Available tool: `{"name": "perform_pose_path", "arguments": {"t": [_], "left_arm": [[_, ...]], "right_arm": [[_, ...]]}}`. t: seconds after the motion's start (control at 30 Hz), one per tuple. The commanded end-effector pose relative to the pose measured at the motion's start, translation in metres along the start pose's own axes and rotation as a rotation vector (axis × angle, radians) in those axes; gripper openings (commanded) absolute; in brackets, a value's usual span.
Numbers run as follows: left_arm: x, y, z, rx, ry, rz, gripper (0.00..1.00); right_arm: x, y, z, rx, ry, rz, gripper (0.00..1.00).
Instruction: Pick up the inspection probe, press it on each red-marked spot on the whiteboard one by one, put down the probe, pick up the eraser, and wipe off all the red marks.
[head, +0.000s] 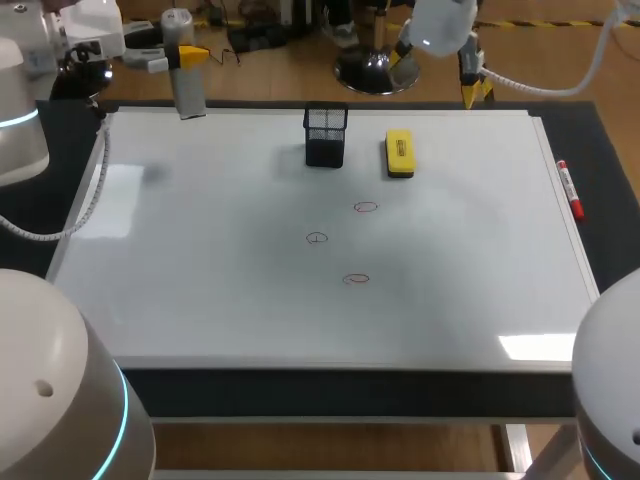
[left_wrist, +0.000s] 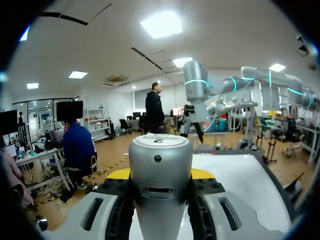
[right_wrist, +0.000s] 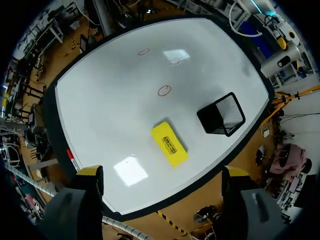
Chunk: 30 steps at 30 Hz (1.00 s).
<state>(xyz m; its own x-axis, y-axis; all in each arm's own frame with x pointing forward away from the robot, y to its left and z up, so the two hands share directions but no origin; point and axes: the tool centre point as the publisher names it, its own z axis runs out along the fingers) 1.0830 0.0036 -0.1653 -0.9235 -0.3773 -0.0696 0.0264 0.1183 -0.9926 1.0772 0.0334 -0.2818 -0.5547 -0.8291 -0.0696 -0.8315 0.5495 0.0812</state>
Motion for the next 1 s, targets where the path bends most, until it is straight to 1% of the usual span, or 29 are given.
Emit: {"name": "perform_pose_path", "arguments": {"t": [0.03,0.07,0.1,0.13,0.17,0.2,0.23,0.27,0.33,0.37,0.43,0.5,0.7,0.77,1.0], "left_arm": [[0.001,0.0,0.0,0.002,-0.002,0.001,0.0],[0.001,0.0,0.0,0.002,-0.002,0.001,0.0],[0.001,0.0,0.0,0.002,-0.002,0.001,0.0],[0.001,0.0,0.0,0.002,-0.002,0.001,0.0],[0.001,0.0,0.0,0.002,-0.002,0.001,0.0],[0.001,0.0,0.0,0.002,-0.002,0.001,0.0],[0.001,0.0,0.0,0.002,-0.002,0.001,0.0],[0.001,0.0,0.0,0.002,-0.002,0.001,0.0],[0.001,0.0,0.0,0.002,-0.002,0.001,0.0],[0.001,0.0,0.0,0.002,-0.002,0.001,0.0],[0.001,0.0,0.0,0.002,-0.002,0.001,0.0],[0.001,0.0,0.0,0.002,-0.002,0.001,0.0],[0.001,0.0,0.0,0.002,-0.002,0.001,0.0],[0.001,0.0,0.0,0.002,-0.002,0.001,0.0],[0.001,0.0,0.0,0.002,-0.002,0.001,0.0]], "right_arm": [[-0.006,-0.006,0.021,-0.04,0.091,-0.122,1.0],[-0.006,-0.005,0.026,-0.048,0.081,-0.151,1.0],[-0.007,-0.005,0.032,-0.051,0.105,-0.163,1.0],[-0.008,-0.004,0.037,-0.053,0.1,-0.23,1.0],[-0.007,-0.002,0.04,-0.066,0.065,-0.263,1.0],[-0.006,-0.003,0.043,-0.068,0.071,-0.26,1.0],[-0.006,-0.002,0.046,-0.054,0.067,-0.308,1.0],[-0.006,0.0,0.048,-0.063,0.054,-0.326,1.0],[-0.007,0.003,0.054,-0.048,0.057,-0.374,1.0],[-0.007,0.003,0.055,-0.049,0.056,-0.376,1.0],[-0.008,0.007,0.059,-0.039,0.039,-0.421,1.0],[-0.01,0.01,0.064,-0.03,0.042,-0.452,1.0],[-0.01,0.016,0.079,-0.011,0.06,-0.474,1.0],[-0.009,0.016,0.087,0.008,0.094,-0.459,1.0],[-0.008,0.02,0.109,-0.013,0.105,-0.493,1.0]]}}
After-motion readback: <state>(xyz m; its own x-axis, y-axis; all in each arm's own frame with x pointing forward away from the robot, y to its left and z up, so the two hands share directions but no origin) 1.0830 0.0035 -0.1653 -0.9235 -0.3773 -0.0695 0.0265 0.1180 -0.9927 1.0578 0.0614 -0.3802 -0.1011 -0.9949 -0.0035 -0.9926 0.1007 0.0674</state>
